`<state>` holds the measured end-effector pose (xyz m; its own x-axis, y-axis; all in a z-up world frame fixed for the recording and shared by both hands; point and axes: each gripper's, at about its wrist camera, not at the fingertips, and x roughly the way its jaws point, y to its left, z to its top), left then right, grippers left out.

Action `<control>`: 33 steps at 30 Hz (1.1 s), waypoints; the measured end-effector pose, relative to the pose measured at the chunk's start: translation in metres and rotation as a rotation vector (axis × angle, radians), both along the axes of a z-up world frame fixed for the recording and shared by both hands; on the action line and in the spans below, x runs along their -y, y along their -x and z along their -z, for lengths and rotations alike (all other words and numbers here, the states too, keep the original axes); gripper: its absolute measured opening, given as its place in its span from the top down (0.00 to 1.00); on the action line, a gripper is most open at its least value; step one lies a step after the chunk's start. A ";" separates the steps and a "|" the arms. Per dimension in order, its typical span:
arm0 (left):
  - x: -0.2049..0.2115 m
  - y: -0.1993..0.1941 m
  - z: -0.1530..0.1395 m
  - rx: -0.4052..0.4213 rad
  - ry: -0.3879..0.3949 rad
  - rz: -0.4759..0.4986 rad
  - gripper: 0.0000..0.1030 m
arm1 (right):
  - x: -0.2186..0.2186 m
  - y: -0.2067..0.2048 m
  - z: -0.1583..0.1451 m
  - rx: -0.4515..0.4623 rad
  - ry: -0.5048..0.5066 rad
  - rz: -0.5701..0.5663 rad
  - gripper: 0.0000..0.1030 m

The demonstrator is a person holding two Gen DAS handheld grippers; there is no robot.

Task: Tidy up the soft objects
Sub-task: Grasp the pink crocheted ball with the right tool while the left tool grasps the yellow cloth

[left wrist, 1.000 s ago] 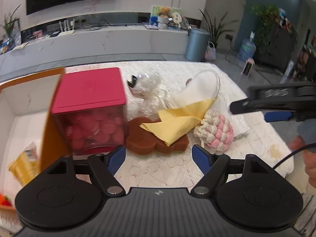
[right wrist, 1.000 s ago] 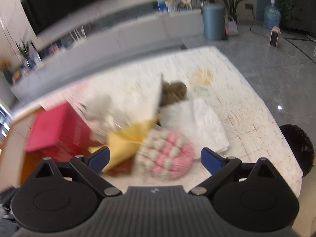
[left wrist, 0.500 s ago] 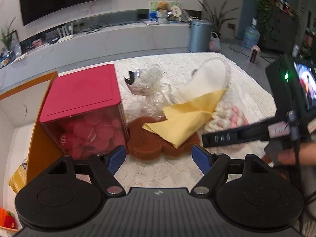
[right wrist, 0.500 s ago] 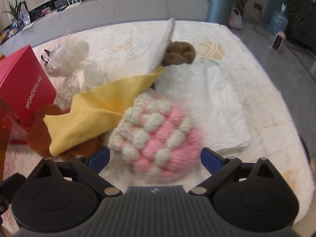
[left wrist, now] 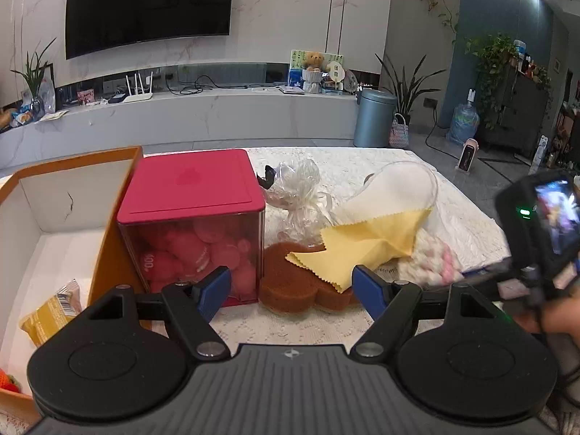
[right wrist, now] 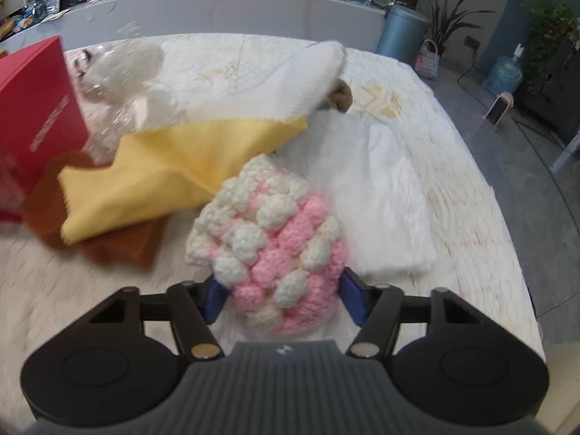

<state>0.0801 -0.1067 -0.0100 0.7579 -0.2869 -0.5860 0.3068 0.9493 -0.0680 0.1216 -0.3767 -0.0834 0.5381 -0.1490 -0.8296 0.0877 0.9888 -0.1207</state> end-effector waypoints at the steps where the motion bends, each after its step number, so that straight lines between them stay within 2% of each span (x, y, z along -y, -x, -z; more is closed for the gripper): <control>1: 0.000 0.000 0.001 -0.004 -0.002 0.000 0.13 | -0.001 0.007 -0.002 -0.009 -0.005 -0.007 0.44; 4: -0.001 -0.002 0.003 -0.022 -0.002 -0.011 0.13 | -0.003 0.024 -0.004 -0.055 -0.028 -0.026 0.44; 9: -0.005 -0.002 0.006 -0.016 0.011 -0.011 0.13 | -0.006 0.028 0.003 -0.077 0.005 -0.013 0.46; 12: 0.004 -0.006 0.005 -0.019 -0.011 0.048 0.13 | 0.006 0.028 -0.004 -0.052 -0.079 0.038 0.50; 14: 0.016 -0.007 0.000 0.024 -0.065 0.114 0.13 | 0.014 0.029 -0.007 -0.035 -0.145 0.054 0.52; 17: 0.037 -0.011 -0.004 0.072 -0.159 0.159 0.13 | 0.020 0.030 -0.008 -0.021 -0.149 0.082 0.54; 21: 0.064 -0.027 0.002 0.036 -0.212 0.209 0.13 | 0.029 0.029 -0.006 -0.018 -0.198 0.103 0.54; 24: 0.084 -0.037 0.014 0.019 -0.286 0.291 0.13 | 0.034 0.030 -0.005 -0.014 -0.221 0.118 0.53; 27: 0.102 -0.037 0.028 0.041 -0.404 0.381 0.13 | 0.038 0.026 0.000 -0.018 -0.235 0.149 0.46; 29: 0.109 -0.034 0.037 0.066 -0.456 0.446 0.16 | 0.037 0.024 0.002 -0.025 -0.224 0.145 0.45; 33: 0.122 -0.037 0.057 0.120 -0.576 0.453 0.16 | 0.033 0.022 0.003 -0.026 -0.190 0.137 0.45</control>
<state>0.1170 -0.2286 -0.0669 0.7065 -0.2588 -0.6587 0.6508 0.6034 0.4610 0.0992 -0.4099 -0.0867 0.5014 -0.0590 -0.8632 0.2224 0.9730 0.0626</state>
